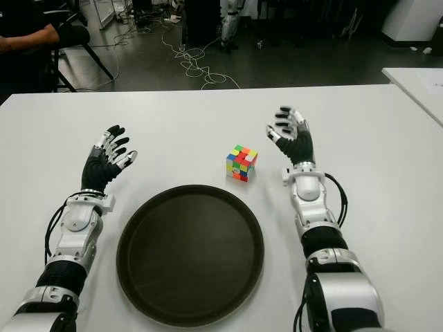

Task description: Pick up the Rubik's Cube and put it in the plate

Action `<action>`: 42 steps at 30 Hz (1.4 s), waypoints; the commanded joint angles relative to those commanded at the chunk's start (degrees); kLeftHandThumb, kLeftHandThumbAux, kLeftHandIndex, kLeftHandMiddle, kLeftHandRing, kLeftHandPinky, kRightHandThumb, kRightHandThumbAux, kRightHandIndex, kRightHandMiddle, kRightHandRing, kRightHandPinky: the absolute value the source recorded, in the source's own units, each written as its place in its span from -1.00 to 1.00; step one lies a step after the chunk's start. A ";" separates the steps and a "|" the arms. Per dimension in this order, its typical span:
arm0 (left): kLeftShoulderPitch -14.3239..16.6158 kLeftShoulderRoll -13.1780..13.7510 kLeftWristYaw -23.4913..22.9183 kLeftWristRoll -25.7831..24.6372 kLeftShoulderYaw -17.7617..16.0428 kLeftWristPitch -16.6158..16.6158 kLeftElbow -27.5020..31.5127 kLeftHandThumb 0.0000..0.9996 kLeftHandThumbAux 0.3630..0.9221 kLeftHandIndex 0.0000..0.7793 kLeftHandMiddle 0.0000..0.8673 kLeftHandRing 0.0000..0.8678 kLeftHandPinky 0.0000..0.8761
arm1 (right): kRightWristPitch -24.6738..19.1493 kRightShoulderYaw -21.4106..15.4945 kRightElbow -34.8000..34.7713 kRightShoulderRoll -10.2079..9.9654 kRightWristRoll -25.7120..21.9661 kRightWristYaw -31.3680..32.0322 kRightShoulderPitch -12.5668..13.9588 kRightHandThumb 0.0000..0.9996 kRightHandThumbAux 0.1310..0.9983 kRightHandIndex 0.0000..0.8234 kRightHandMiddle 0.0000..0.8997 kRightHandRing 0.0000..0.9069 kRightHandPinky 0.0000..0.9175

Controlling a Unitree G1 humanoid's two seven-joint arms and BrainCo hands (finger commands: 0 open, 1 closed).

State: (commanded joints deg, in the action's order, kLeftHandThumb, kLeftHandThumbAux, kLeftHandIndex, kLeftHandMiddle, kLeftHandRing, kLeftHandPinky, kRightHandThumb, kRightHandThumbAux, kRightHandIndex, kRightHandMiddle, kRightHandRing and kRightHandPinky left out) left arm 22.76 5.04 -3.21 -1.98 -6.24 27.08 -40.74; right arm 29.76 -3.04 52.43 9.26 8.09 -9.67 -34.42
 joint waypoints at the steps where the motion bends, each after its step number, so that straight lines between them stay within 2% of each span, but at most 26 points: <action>1: 0.01 0.01 -0.06 -0.04 0.00 0.02 -0.03 -0.89 0.59 -0.73 -0.71 -0.71 -0.70 | 0.53 0.27 0.00 0.12 0.47 -0.31 0.03 -0.99 0.36 -0.56 -0.49 -0.54 -0.69; 7: -0.06 -0.13 -0.22 -0.26 -0.14 -0.17 0.17 -0.86 0.60 -0.71 -0.70 -0.71 -0.71 | 1.98 2.84 -0.62 1.33 4.89 -3.19 0.34 -1.00 0.36 -0.67 -0.62 -0.70 -0.89; 13: 0.16 -0.10 -0.57 -0.52 -0.32 0.33 -0.59 -0.85 0.58 -0.73 -0.69 -0.71 -0.72 | 1.06 5.71 -0.12 3.09 9.47 -5.16 0.12 -1.00 0.41 -0.76 -0.74 -0.78 -0.86; 17: 0.23 -0.08 -0.50 -0.36 -0.31 0.44 -0.76 -0.85 0.54 -0.73 -0.70 -0.71 -0.73 | 0.10 6.80 -0.02 3.85 10.89 -5.31 -0.01 -1.00 0.46 -0.83 -0.80 -0.80 -0.82; 23: 0.33 -0.03 -0.42 -0.21 -0.31 0.29 -0.90 -0.85 0.55 -0.72 -0.68 -0.70 -0.71 | -1.32 8.12 0.01 4.81 11.80 -4.39 -0.19 -1.00 0.48 -0.89 -0.87 -0.81 -0.78; 31: 0.45 0.22 -0.50 0.02 -0.27 0.44 -1.44 -0.85 0.55 -0.72 -0.68 -0.70 -0.73 | -4.58 9.84 -1.01 5.83 12.98 -2.90 -0.09 -1.00 0.42 -0.93 -0.88 -0.81 -0.76; 35: 0.75 0.13 -0.97 -0.38 -0.45 1.30 -2.35 -0.84 0.54 -0.73 -0.68 -0.70 -0.72 | -5.14 10.31 -0.54 6.14 13.03 -2.62 -0.21 -1.00 0.39 -0.93 -0.87 -0.77 -0.69; 42: 1.18 -0.01 -0.97 -0.36 -0.54 1.33 -2.82 -0.81 0.54 -0.72 -0.68 -0.69 -0.70 | -5.73 11.19 -0.37 6.51 13.81 -2.58 -0.57 -1.00 0.37 -0.91 -0.84 -0.76 -0.70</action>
State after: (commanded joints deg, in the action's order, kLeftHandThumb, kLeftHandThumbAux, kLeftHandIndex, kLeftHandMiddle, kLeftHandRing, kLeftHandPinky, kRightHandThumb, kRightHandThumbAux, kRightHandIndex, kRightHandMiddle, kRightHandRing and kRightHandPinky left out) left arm 23.94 5.04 -4.17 -2.34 -6.79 28.40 -43.56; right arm 24.03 8.15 52.06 15.77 21.89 -12.25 -34.99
